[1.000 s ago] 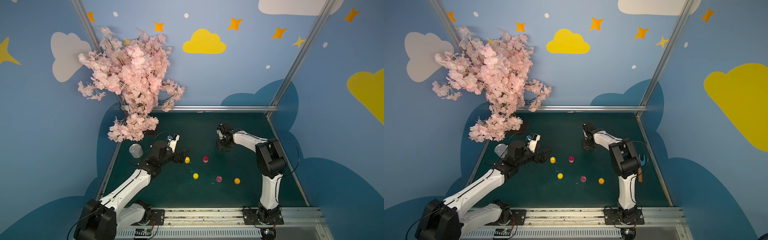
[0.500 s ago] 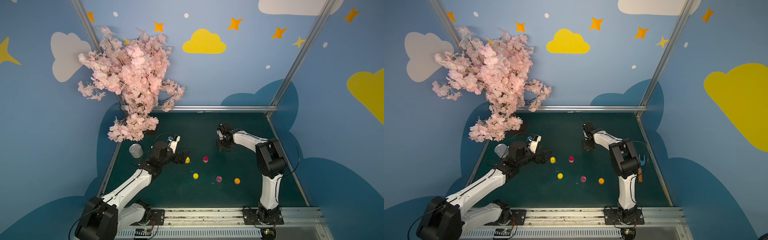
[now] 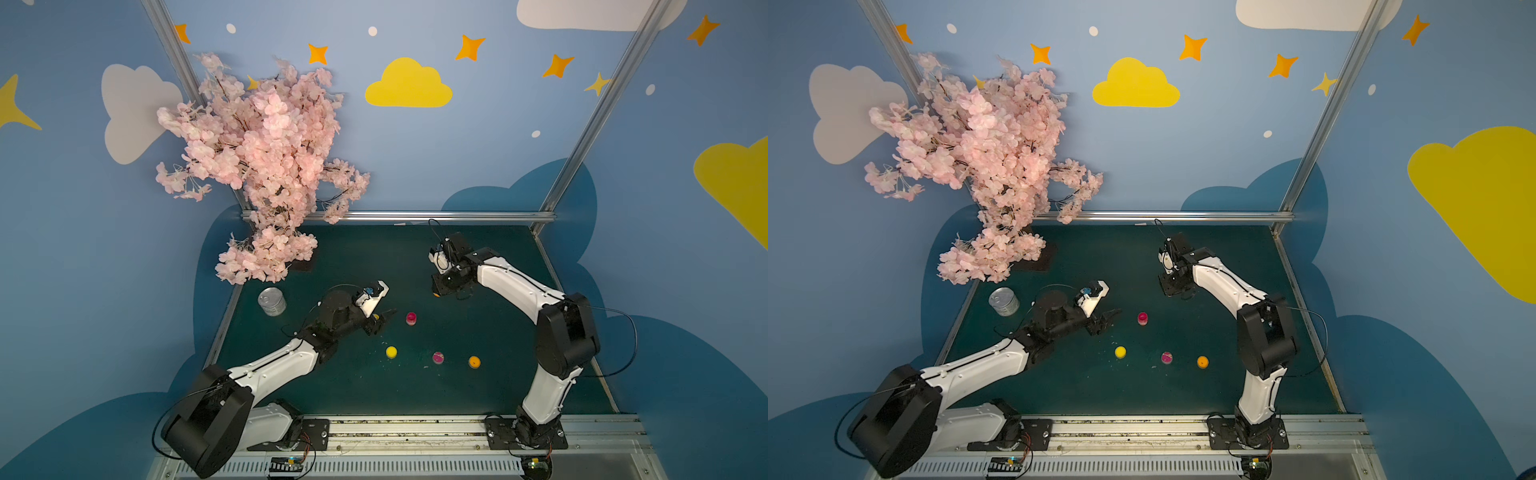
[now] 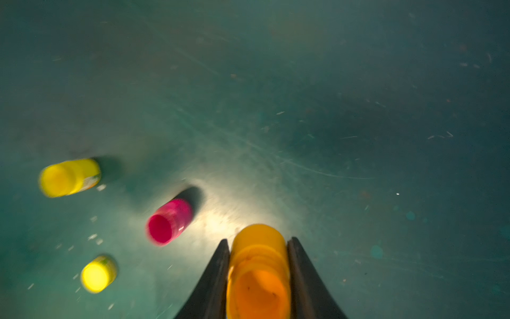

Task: Close the paint jar lid
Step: Pick up the paint jar from the center of the board.

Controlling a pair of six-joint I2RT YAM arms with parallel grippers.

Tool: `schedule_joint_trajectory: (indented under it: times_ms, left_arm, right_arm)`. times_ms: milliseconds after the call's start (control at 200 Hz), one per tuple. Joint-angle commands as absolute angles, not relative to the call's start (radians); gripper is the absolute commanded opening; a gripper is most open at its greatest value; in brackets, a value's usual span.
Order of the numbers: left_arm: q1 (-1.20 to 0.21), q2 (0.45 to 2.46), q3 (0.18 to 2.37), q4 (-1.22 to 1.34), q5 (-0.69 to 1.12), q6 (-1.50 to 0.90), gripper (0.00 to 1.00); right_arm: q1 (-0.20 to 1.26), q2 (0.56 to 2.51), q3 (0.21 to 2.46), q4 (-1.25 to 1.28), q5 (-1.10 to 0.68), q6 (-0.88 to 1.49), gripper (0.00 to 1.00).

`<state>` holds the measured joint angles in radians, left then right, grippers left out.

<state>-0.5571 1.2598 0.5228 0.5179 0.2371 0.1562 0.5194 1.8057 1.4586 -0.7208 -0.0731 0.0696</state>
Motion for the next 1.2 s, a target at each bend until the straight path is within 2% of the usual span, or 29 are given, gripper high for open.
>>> schedule_joint_trajectory:
  times_ms: [0,170,265,396,586,1197]
  left_arm:
    - [-0.556,1.297,0.549,0.614,0.287,0.238,0.67]
    - [-0.565,1.405,0.534,0.786,0.381,0.245,0.55]
    - [-0.591,1.471,0.520,0.924,0.357,0.265,0.55]
    - [-0.634,1.539,0.553,0.966,0.290,0.287,0.55]
    - [-0.660,1.649,0.573,1.147,0.193,0.225,0.55]
    - [-0.693,1.783,0.608,1.338,0.090,0.096,0.56]
  right_arm:
    - [0.549,1.743,1.489,-0.808,-0.137,0.049,0.27]
    - [0.586,1.706,1.522,-0.838,-0.179,0.052,0.28]
    - [0.613,1.701,1.540,-0.853,-0.174,0.052,0.28]
    - [0.636,1.691,1.542,-0.839,-0.182,0.066,0.28]
    - [0.658,1.674,1.535,-0.812,-0.193,0.090,0.28]
    - [0.665,1.609,1.511,-0.803,-0.179,0.101,0.28]
